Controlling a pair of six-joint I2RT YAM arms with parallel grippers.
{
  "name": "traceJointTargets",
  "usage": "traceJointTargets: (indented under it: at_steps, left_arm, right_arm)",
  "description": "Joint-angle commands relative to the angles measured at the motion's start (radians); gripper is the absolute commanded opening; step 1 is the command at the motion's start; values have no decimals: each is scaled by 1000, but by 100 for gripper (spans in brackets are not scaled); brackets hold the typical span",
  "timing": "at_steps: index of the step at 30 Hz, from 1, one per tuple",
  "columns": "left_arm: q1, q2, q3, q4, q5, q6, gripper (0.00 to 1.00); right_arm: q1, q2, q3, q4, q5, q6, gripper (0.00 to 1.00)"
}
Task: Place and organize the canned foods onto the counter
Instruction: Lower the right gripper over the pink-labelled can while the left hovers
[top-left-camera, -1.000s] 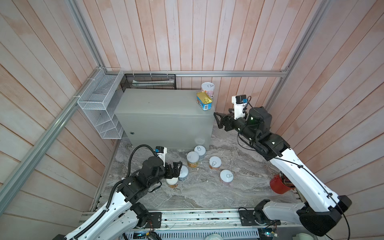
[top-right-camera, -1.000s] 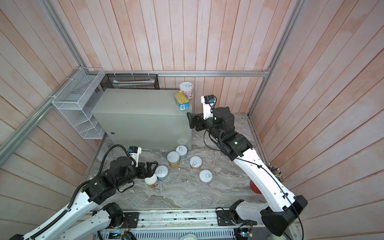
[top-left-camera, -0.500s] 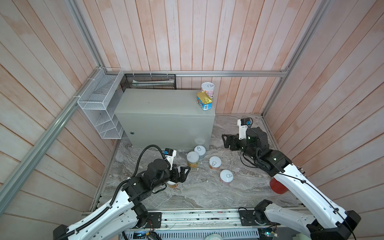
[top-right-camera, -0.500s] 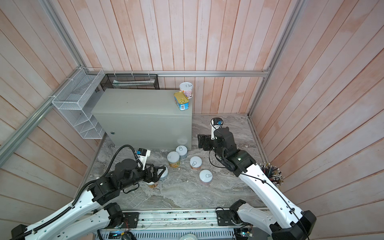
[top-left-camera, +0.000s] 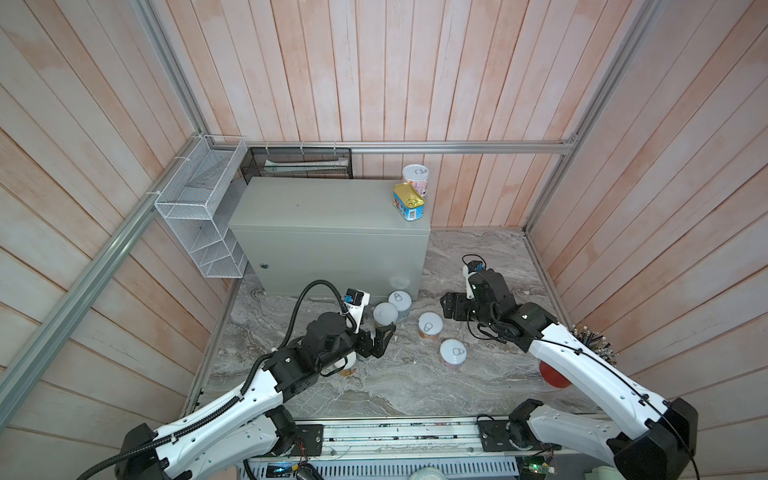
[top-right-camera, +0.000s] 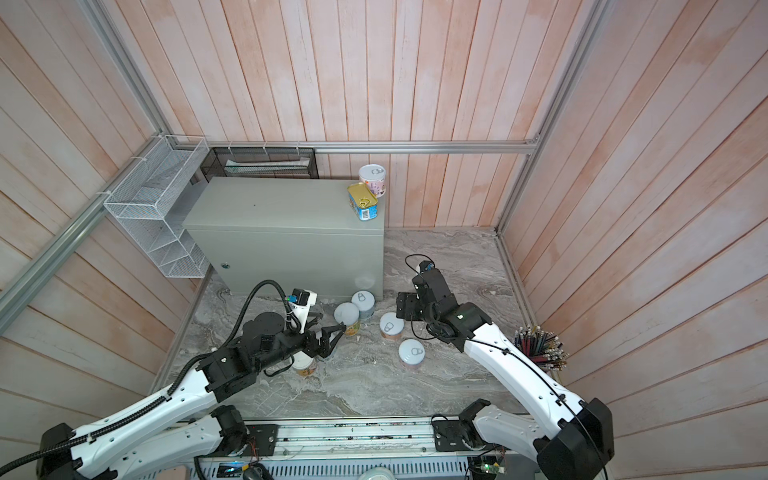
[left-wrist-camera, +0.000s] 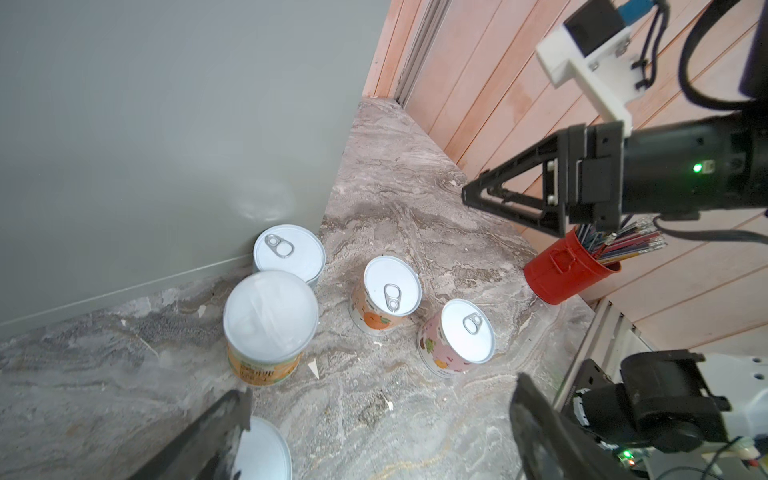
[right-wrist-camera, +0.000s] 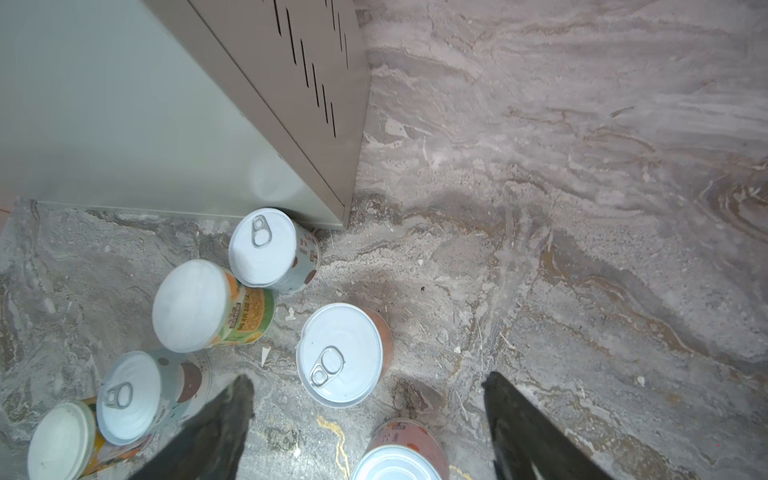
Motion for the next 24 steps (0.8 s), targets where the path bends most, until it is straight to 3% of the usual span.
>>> traceJointTargets:
  at_steps: [1, 11, 16, 24]
  left_arm:
    - [-4, 27, -31, 184, -2, 86, 100]
    - [-4, 70, -146, 406, -14, 152, 100]
    - [-4, 99, -190, 483, 29, 181, 100]
    - [-4, 92, -302, 624, 150, 126, 100]
  right_arm:
    - [15, -20, -36, -33, 5, 38, 86]
    - [128, 1, -115, -136, 51, 118, 80]
    - [208, 17, -112, -170, 55, 179, 80]
    - [226, 70, -90, -277, 72, 245, 81]
